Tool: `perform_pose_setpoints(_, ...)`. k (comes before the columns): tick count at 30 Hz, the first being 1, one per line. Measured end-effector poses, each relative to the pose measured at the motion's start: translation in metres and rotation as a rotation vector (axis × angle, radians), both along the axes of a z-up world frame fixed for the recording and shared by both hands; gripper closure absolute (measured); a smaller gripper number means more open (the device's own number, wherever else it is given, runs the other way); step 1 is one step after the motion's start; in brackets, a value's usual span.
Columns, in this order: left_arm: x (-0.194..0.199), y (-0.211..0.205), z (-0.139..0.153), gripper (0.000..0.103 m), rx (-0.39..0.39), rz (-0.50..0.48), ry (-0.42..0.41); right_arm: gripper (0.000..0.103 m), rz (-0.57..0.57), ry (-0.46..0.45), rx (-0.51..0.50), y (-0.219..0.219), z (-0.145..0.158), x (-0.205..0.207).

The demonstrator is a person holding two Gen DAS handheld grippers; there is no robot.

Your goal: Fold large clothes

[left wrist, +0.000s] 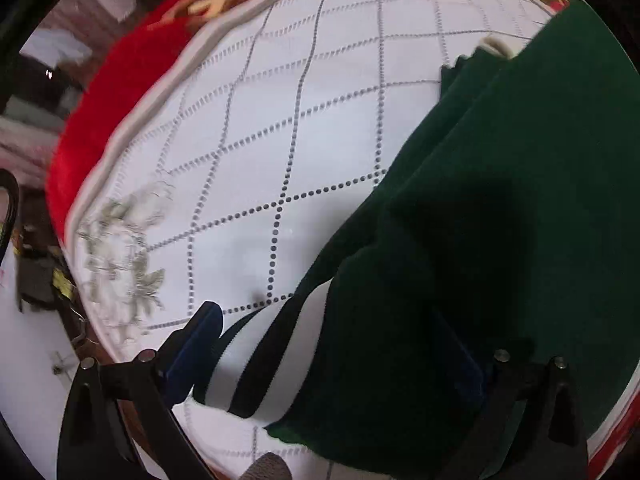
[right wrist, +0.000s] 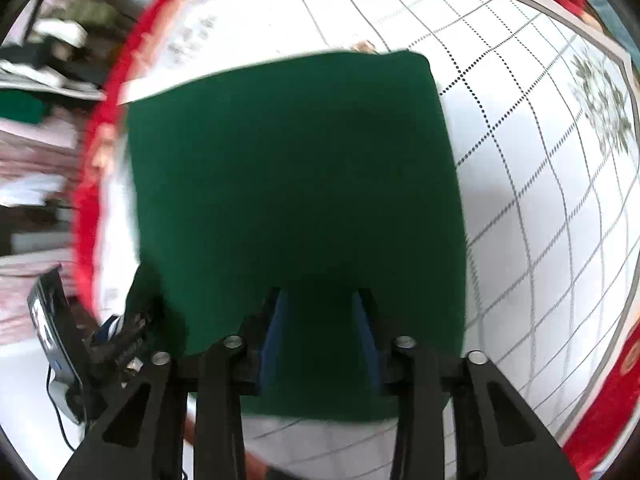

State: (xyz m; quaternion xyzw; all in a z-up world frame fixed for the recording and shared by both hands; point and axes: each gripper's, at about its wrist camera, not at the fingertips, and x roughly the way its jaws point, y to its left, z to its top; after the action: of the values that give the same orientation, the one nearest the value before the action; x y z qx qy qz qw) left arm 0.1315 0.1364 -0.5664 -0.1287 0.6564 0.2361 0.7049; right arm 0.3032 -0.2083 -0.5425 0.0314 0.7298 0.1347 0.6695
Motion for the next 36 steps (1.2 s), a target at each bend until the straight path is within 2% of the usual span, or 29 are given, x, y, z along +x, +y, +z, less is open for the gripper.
perform_pose_setpoints(2, 0.003, -0.001, 0.001, 0.000, 0.015, -0.018, 0.003, 0.070, 0.018, 0.038, -0.043, 0.008, -0.042, 0.003)
perform_pose_setpoints(4, 0.008, -0.006, 0.007, 0.000, 0.062, -0.051, 0.019, 0.069, 0.010, 0.021, -0.075, 0.010, -0.055, 0.000)
perform_pose_setpoints(6, 0.013, -0.012, 0.022, 0.000, 0.088, -0.073, 0.030, 0.070, 0.051, 0.052, -0.138, 0.030, -0.049, 0.003)
perform_pose_setpoints(8, 0.023, -0.019, 0.045, 0.000, 0.072, -0.089, -0.007, 0.070, 0.047, 0.089, -0.144, 0.025, -0.028, -0.002)
perform_pose_setpoints(9, 0.033, -0.023, 0.060, 0.000, 0.067, -0.100, -0.042, 0.070, 0.028, 0.084, -0.109, 0.023, -0.018, -0.001)
perform_pose_setpoints(10, 0.046, -0.028, 0.073, 0.000, 0.060, -0.110, -0.082, 0.070, 0.002, 0.059, -0.033, 0.022, -0.001, 0.001)
perform_pose_setpoints(12, 0.079, -0.032, 0.083, 0.000, 0.053, -0.124, -0.134, 0.069, -0.026, 0.015, 0.046, 0.024, 0.016, 0.008)
perform_pose_setpoints(13, 0.091, -0.032, 0.079, 0.000, 0.056, -0.132, -0.138, 0.069, -0.026, 0.000, 0.072, 0.031, 0.018, 0.017)
perform_pose_setpoints(15, 0.128, -0.030, 0.052, 0.000, 0.069, -0.160, -0.090, 0.069, -0.022, 0.005, 0.062, 0.043, 0.008, 0.036)
perform_pose_setpoints(17, 0.149, -0.024, 0.014, 0.000, 0.047, -0.177, -0.028, 0.069, 0.012, 0.086, -0.009, 0.065, -0.019, 0.053)
perform_pose_setpoints(19, 0.155, -0.015, 0.006, 0.000, -0.002, -0.165, -0.043, 0.070, 0.016, 0.137, -0.047, 0.072, -0.042, 0.056)
perform_pose_setpoints(21, 0.155, -0.006, 0.003, 0.000, -0.051, -0.148, -0.058, 0.071, 0.020, 0.170, -0.080, 0.077, -0.055, 0.059)
perform_pose_setpoints(25, 0.155, -0.001, 0.002, 0.000, -0.076, -0.127, -0.075, 0.071, 0.041, 0.197, -0.130, 0.103, -0.064, 0.067)
perform_pose_setpoints(28, 0.143, -0.002, 0.027, 0.000, -0.054, -0.146, -0.072, 0.070, 0.008, 0.232, -0.093, 0.097, -0.048, 0.067)
perform_pose_setpoints(30, 0.118, -0.004, 0.053, 0.000, -0.026, -0.163, -0.102, 0.070, 0.045, 0.170, -0.038, 0.086, -0.013, 0.047)
perform_pose_setpoints(33, 0.076, -0.007, 0.067, 0.000, -0.022, -0.163, -0.096, 0.070, 0.090, 0.131, -0.019, 0.065, 0.019, -0.005)
perform_pose_setpoints(35, 0.052, -0.013, 0.052, 0.000, -0.014, -0.169, -0.054, 0.070, 0.107, 0.166, -0.022, 0.064, 0.018, -0.043)
perform_pose_setpoints(36, 0.052, -0.018, 0.042, 0.000, 0.003, -0.177, -0.026, 0.070, 0.121, 0.204, -0.036, 0.067, 0.005, -0.058)
